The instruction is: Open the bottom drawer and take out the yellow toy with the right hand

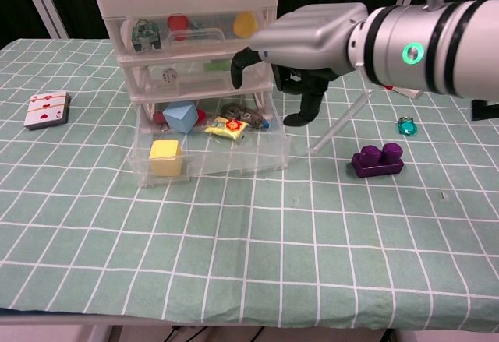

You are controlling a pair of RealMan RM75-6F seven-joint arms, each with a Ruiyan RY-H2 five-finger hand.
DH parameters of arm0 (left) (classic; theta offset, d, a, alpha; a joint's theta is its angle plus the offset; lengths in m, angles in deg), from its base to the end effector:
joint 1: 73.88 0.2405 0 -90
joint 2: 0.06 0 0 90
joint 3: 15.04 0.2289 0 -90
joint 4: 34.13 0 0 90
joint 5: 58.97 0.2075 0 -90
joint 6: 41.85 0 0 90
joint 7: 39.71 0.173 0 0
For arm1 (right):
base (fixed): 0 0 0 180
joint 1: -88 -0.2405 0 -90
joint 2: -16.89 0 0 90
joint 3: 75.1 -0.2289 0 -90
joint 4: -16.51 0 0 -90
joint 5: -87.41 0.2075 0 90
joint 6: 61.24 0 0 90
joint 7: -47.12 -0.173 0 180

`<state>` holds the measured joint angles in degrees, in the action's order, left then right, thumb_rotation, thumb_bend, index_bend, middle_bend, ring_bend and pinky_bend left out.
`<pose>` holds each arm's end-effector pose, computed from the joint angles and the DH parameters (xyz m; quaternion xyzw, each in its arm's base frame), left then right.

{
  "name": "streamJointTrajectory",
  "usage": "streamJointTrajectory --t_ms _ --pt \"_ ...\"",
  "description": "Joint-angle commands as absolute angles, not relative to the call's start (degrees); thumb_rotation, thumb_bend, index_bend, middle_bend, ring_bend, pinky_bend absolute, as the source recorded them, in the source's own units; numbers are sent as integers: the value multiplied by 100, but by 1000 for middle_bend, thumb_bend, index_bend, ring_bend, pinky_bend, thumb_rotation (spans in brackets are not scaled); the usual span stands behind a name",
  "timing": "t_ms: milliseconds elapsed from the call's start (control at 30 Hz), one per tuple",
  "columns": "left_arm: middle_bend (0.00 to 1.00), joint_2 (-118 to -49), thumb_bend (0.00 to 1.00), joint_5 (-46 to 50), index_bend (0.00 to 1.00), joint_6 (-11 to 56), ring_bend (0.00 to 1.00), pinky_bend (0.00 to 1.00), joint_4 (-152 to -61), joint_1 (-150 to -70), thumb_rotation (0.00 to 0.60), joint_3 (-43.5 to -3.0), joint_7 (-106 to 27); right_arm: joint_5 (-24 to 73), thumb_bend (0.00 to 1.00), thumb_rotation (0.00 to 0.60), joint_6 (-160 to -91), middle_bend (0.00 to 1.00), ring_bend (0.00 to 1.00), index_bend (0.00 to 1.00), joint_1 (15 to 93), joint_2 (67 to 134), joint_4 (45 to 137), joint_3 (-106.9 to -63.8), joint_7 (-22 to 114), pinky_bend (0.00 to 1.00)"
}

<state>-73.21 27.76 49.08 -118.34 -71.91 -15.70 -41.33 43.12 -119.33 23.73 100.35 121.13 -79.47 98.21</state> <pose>-0.3122 0.1644 0.1236 -0.5529 -0.4127 -0.3867 0.6119 -0.0114 -0.3147 -0.0355 0.8639 -0.1863 0.2837 0.3722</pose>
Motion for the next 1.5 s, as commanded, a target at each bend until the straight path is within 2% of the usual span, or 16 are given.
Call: streamJointTrajectory --t_ms 33,500,1067,1300,1500 --pt "192 -7331 47 2763 321 4906 166 189 -11812 -7175 600 -1560 -4156 4328 176 600 -12472 912 1000 286 2018 10963 11184 -7808 10577 1000" --pt "192 -7401 47 2751 321 4926 166 189 -11659 -7122 600 -1554 -4319 4363 167 600 -12275 912 1000 308 2174 12116 9692 -8012 10312 1000" --pt "192 -7425 47 2741 321 4923 166 188 -11553 -7097 600 -1568 -4463 3875 185 600 -11757 912 1000 341 2388 12892 8383 -8304 9563 1000" --pt "192 -7454 47 2748 321 4935 165 189 -11495 -7076 600 -1561 -4544 3671 280 600 -11702 913 1000 439 2444 13079 8122 -8433 9421 1000" --pt "192 -7471 47 2760 321 4961 166 189 -11449 -7056 600 -1559 -4599 3336 366 600 -11862 922 1000 593 2566 13121 8079 -8490 9231 1000"
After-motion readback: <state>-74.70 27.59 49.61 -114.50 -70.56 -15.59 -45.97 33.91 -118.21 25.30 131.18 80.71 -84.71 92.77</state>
